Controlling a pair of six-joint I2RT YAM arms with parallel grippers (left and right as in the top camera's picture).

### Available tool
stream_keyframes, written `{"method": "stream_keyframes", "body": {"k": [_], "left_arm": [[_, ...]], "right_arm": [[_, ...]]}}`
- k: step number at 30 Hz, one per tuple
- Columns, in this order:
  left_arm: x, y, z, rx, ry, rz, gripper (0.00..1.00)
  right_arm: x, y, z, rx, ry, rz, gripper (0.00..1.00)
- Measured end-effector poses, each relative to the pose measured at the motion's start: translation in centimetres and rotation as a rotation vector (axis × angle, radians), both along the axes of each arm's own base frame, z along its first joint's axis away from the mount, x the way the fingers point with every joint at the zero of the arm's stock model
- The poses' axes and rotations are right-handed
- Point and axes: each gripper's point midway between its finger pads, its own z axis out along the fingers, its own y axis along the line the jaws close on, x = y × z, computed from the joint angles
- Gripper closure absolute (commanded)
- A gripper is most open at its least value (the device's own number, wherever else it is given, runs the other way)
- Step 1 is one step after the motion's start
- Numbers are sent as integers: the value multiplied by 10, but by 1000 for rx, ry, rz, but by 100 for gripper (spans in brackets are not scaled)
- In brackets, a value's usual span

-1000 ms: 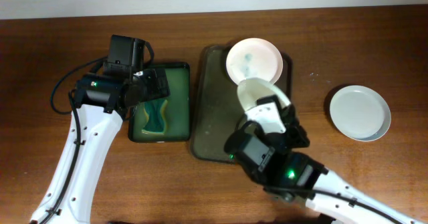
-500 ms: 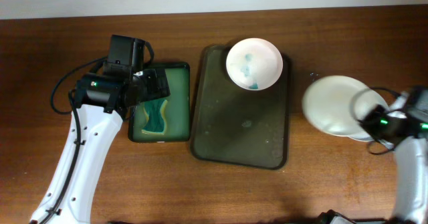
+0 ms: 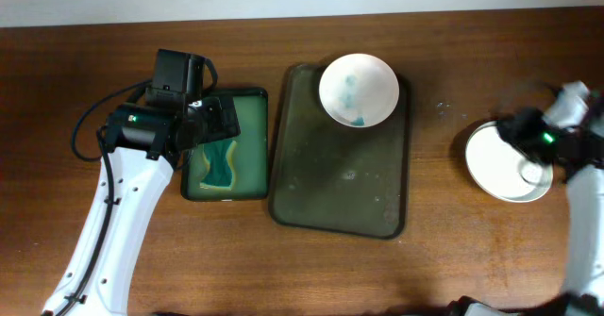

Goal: Clean dirty plates on tray and stack at the side
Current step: 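Lower the second plate onto the first plate at the right side, then slide the pinkish top plate to the tray center with the right gripper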

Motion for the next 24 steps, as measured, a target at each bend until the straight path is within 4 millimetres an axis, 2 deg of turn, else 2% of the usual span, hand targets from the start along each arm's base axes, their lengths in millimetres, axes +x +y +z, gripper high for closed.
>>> {"method": "stream_keyframes", "body": {"k": [1, 2, 3, 5, 7, 8, 9, 11, 14, 15, 16, 18, 20, 22, 24], "left_arm": [[0, 0, 0, 0, 0, 0, 1], [0, 0, 0, 0, -2, 0, 1], [0, 0, 0, 0, -2, 0, 1], [0, 0, 0, 0, -2, 0, 1], [0, 0, 0, 0, -1, 0, 1], [1, 0, 0, 0, -3, 0, 1], [0, 0, 0, 0, 1, 0, 1], [0, 0, 0, 1, 1, 0, 1], [0, 0, 0, 0, -2, 0, 0], [0, 0, 0, 0, -2, 0, 1], [0, 0, 0, 0, -2, 0, 1], [0, 0, 0, 0, -2, 0, 1], [0, 0, 0, 0, -1, 0, 1], [0, 0, 0, 0, -1, 0, 1], [0, 0, 0, 0, -1, 0, 1]], "right_arm": [[14, 34, 16, -48, -46, 114, 48], [25, 65, 22, -94, -70, 206, 48], [34, 92, 19, -139, -82, 280, 48], [59, 116, 3, -214, -100, 332, 48], [90, 128, -27, -272, -101, 345, 49], [103, 131, -41, -289, -102, 345, 49], [117, 130, -69, -307, -79, 341, 49], [136, 128, -91, -322, -94, 327, 49], [142, 127, -140, -321, -24, 330, 52], [143, 126, -149, -321, -16, 331, 56], [144, 126, -155, -321, -11, 331, 65], [141, 126, -170, -304, 27, 322, 96], [137, 128, -179, -285, 55, 321, 96], [131, 134, -179, -230, 77, 323, 96], [113, 139, -172, -167, 141, 309, 96]]}}
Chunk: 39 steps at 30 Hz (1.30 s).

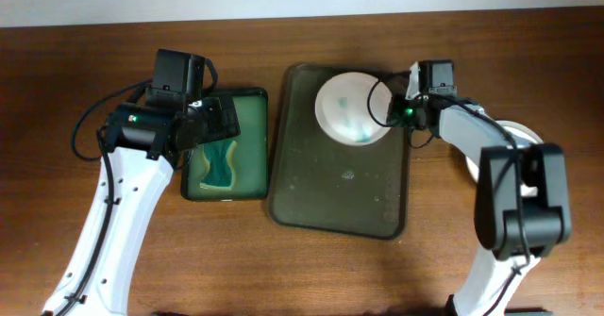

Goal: Clean dirty plates on tray and stack at the side
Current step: 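Slide the pinkish top plate to the tray center with the right gripper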

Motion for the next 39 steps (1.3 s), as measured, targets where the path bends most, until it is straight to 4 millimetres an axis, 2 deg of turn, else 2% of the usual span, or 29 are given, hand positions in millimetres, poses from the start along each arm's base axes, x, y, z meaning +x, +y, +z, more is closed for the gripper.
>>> {"method": "stream_keyframes", "body": {"k": [1, 3, 4, 6, 7, 8, 9, 11, 13, 14, 17, 19, 20, 22, 23, 26, 29, 32, 35, 37, 39], "left_arm": [[0, 0, 0, 0, 0, 0, 1], [0, 0, 0, 0, 0, 0, 1], [0, 0, 0, 0, 0, 0, 1], [0, 0, 0, 0, 0, 0, 1], [0, 0, 0, 0, -1, 0, 1], [0, 0, 0, 0, 2, 0, 0], [0, 0, 0, 0, 0, 0, 1], [0, 0, 0, 0, 0, 0, 1], [0, 0, 0, 0, 0, 0, 1], [0, 0, 0, 0, -1, 0, 1], [0, 0, 0, 0, 0, 0, 1], [0, 0, 0, 0, -2, 0, 1], [0, 0, 0, 0, -1, 0, 1], [0, 0, 0, 0, -1, 0, 1], [0, 0, 0, 0, 0, 0, 0], [0, 0, 0, -1, -1, 0, 1], [0, -2, 0, -8, 1, -5, 1], [-8, -8, -4, -41, 39, -27, 1], [-8, -5, -9, -23, 51, -13, 2], [-9, 5, -31, 27, 106, 36, 11], [-5, 10, -62, 62, 168, 69, 30]], "right_arm": [[-6, 1, 9, 7, 10, -2, 96], [-17, 1, 43, 20, -2, -13, 96], [-23, 1, 71, 24, -40, -16, 96], [-41, -2, 144, 22, -161, -25, 96], [-52, -3, 168, 19, -197, -30, 96], [-67, -4, 184, 20, -201, -31, 96], [-79, -4, 187, 19, -178, -31, 96], [-111, -2, 173, 11, -46, -25, 96], [-142, 13, 144, -1, 114, 20, 96], [-151, 22, 132, -4, 160, 40, 96], [-176, 46, 77, -7, 293, 68, 96], [-189, 52, 35, -2, 369, 32, 96], [-191, 51, 24, 3, 382, 6, 94], [-182, 51, 23, 17, 354, -45, 61], [-175, 51, 24, 29, 332, -71, 51], [-170, 51, 25, 42, 322, -121, 51], [-172, 49, 34, 21, 315, -89, 51], [-166, 50, 71, 16, 202, -21, 48], [-170, 49, 103, 7, 97, 43, 47], [-171, 48, 114, 1, 57, 69, 47], [-172, 48, 114, -6, 56, 81, 46]]}}
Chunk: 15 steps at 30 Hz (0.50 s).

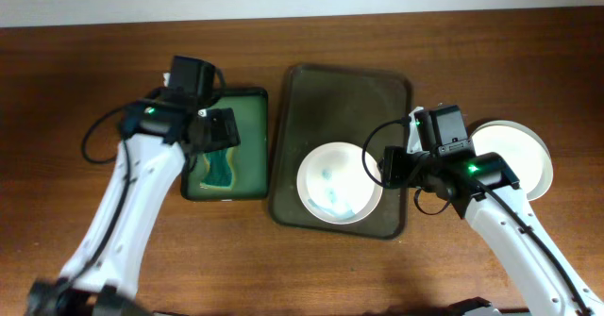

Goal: Clean dirty plates on tray and stack at the side
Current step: 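Slide the pinkish top plate to the tray center with the right gripper, then grasp the sponge with the left gripper and carry it to the plate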

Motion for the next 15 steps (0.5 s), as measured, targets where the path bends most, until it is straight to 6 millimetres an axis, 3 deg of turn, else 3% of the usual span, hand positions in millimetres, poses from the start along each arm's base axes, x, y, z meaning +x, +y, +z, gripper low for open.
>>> {"method": "stream_keyframes", "body": {"k": [1, 2, 6, 8, 11, 12, 13, 15], "left_arm": [[4, 1, -18, 15, 35, 7, 59], [11, 2, -49, 31, 93, 23, 67], [14, 4, -122, 56, 249, 30, 68], [14, 0, -147, 49, 301, 9, 67], [16, -3, -156, 24, 324, -30, 68], [16, -3, -157, 16, 328, -36, 74], [16, -3, -157, 8, 331, -48, 99], [15, -6, -156, -9, 350, -73, 100]], "right_arm": [[-1, 0, 0, -4, 2, 5, 46], [-2, 0, -1, -7, 4, 10, 46], [-5, -2, -3, -14, 19, 11, 46], [-6, -2, -3, -15, 23, 11, 46], [-6, -2, -3, -15, 24, 11, 46], [-6, -2, -3, -16, 24, 11, 46], [-6, -2, -3, -16, 25, 11, 46], [-6, -2, -4, -16, 26, 11, 46]]}}
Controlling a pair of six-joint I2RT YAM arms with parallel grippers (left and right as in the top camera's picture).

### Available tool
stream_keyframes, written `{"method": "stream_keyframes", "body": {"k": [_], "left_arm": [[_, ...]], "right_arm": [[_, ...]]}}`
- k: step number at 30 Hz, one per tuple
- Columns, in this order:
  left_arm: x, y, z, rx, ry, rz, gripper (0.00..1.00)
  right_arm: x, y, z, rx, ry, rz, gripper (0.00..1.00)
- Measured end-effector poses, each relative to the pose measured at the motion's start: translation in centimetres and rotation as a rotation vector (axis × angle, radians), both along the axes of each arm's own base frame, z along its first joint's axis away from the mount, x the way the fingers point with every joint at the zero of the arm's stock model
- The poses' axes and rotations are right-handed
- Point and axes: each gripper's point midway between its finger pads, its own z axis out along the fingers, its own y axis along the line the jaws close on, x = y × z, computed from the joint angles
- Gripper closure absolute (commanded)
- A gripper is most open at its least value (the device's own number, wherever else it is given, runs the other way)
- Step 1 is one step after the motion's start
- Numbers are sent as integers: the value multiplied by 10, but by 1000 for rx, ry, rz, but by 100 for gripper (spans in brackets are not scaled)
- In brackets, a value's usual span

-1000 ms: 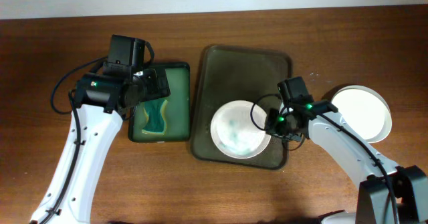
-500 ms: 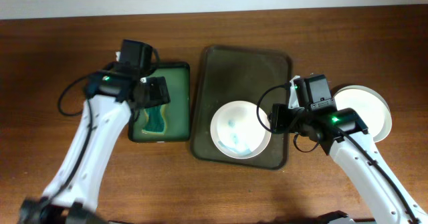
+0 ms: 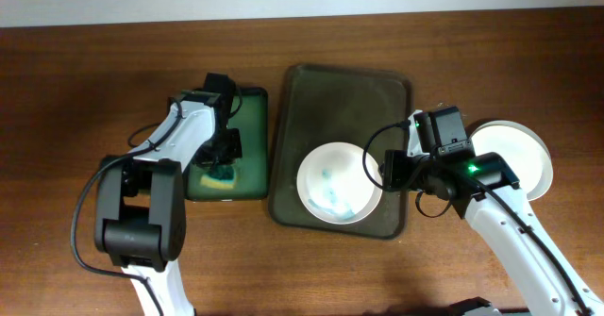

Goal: Clean dirty plates on tray and stack at the side
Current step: 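Grasp the sponge with the left gripper and carry it to the plate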

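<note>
A white plate (image 3: pixel 338 182) smeared with blue marks sits over the near end of the dark tray (image 3: pixel 340 99). My right gripper (image 3: pixel 384 170) is shut on the plate's right rim. A clean white plate (image 3: pixel 521 151) lies on the table to the right, partly behind the right arm. My left gripper (image 3: pixel 225 154) is down inside a small green dish (image 3: pixel 253 104) left of the tray, over a teal sponge (image 3: pixel 219 174). Its fingers are hidden from above.
The brown wooden table (image 3: pixel 85 80) stretches around both trays. The left arm's black cable loops out over the table at the left. The right arm runs from the front right corner toward the tray.
The left arm has folded in and its gripper has dropped lower into the green dish, covering most of the teal sponge. The right gripper and the dirty plate have not moved.
At first the dirty plate lay at the tray's far end, with the right gripper at the clean plate on the right. Then the right gripper reached the dirty plate's rim. Later it held that plate at the tray's near end, where it remains, while the left gripper lowered onto the sponge.
</note>
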Motion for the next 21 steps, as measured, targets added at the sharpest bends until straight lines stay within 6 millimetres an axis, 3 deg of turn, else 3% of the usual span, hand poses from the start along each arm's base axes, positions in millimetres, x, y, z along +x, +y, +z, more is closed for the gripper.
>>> {"method": "stream_keyframes", "body": {"k": [6, 9, 14, 18, 21], "left_arm": [[-8, -7, 14, -25, 122, -21, 100], [-4, -13, 40, -51, 150, -24, 100], [25, -22, 100, -84, 55, -58, 100], [22, -25, 107, -102, 56, -65, 100], [19, -25, 129, -116, 12, -76, 100]], "right_arm": [[0, 0, 0, -1, 2, 0, 46], [-1, 0, -1, -2, 5, 1, 46], [-1, 0, -1, -1, 5, 0, 46], [-2, -1, -1, -3, 10, 1, 45], [-3, -1, -2, -4, 12, 2, 45]]}}
